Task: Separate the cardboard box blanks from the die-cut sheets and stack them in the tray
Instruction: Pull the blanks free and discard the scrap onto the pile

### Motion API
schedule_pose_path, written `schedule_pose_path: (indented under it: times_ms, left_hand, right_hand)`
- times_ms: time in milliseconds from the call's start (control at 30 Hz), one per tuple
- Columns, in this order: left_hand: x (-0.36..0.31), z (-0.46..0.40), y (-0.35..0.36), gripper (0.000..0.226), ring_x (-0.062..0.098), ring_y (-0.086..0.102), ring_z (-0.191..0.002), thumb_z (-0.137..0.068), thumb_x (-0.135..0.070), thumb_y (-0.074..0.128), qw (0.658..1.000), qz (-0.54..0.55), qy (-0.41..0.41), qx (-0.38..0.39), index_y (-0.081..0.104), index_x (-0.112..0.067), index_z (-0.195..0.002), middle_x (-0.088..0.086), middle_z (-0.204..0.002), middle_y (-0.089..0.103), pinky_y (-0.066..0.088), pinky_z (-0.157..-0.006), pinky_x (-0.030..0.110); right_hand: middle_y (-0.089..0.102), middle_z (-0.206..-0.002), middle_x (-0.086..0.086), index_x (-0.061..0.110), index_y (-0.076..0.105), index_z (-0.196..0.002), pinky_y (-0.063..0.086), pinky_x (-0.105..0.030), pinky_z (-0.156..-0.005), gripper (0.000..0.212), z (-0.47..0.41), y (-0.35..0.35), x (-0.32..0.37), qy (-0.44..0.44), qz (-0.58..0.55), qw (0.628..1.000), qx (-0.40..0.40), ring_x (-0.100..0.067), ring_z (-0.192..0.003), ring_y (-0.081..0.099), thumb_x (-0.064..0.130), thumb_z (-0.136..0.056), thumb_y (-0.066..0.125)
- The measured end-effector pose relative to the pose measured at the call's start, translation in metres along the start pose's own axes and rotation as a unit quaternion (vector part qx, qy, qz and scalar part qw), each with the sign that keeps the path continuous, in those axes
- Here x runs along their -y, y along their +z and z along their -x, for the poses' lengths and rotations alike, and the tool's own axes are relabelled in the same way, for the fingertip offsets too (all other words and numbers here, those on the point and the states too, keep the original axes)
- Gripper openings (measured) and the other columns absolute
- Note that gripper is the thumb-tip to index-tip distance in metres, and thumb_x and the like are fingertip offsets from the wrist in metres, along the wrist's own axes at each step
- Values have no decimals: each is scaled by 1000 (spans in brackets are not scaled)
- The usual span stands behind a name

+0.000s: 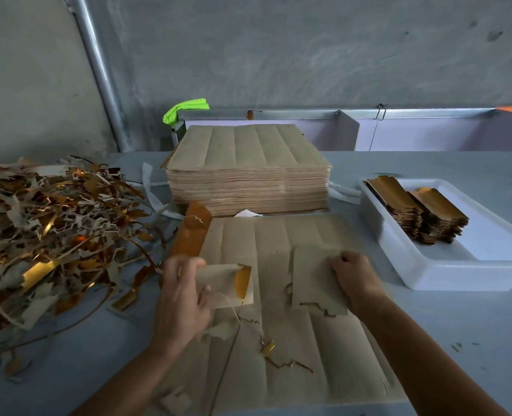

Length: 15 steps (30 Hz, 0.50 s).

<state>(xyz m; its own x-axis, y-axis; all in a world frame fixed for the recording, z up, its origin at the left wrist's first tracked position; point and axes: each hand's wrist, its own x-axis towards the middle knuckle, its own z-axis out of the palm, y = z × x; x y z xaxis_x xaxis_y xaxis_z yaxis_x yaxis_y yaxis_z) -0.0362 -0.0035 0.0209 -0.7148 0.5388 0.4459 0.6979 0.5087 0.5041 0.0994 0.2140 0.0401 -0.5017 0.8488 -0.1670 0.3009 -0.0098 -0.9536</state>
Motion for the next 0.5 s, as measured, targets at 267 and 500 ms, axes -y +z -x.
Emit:
schedule_pose_path:
  times_ms: [267, 500]
  left_hand:
    - [-38, -17, 26, 67, 23, 63, -98, -82, -41, 58, 931, 285, -96, 207, 38, -10, -138, 2, -117, 58, 53, -86, 39]
    - [-49, -19, 50, 58, 14, 57, -113, -88, -33, 60, 926, 263, -123, 240, 40, -16, -140, 1, -124, 59, 48, -97, 32]
  right_hand:
    - [52, -81, -5, 4, 50, -86, 48, -47, -76, 9, 20, 18, 4, -184, 48, 980, 54, -25, -80, 51, 7, -95, 48]
    - [54, -118, -5, 26, 45, -122, 53, -49, -89, 36, 27, 28, -9, -99, -90, 987, 94, -23, -103, 58, 16, -91, 61]
